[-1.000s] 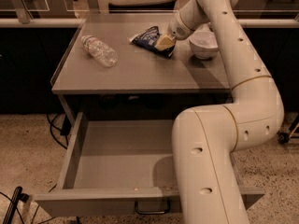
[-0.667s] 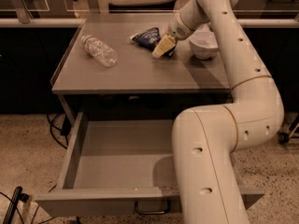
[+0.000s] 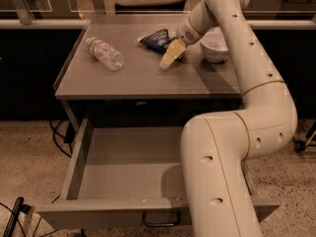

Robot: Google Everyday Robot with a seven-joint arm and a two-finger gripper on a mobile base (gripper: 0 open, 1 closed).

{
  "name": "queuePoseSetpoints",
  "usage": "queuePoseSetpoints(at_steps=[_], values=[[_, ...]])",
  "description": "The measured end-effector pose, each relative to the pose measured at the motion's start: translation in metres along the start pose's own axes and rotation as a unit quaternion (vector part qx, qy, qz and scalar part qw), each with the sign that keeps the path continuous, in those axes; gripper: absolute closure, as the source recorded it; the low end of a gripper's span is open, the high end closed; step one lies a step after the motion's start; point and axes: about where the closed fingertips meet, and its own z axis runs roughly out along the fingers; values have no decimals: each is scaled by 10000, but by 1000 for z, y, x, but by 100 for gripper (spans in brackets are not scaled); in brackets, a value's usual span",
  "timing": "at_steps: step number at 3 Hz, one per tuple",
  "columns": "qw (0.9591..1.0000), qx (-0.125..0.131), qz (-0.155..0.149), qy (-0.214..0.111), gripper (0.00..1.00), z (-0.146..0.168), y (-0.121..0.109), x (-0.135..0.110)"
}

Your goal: Place blue chip bag into top drawer

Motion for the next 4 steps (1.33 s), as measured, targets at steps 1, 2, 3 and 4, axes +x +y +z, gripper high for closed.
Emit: queuePoseSetpoints(at_steps=[1,2,3,4], values=[[9998,-187,97,74,0,16,8,5],[9994,-266,139,166,0,25,11,8],[9994,-266,139,166,26,25,11,8],[9994,-266,139,166,49,25,11,8]])
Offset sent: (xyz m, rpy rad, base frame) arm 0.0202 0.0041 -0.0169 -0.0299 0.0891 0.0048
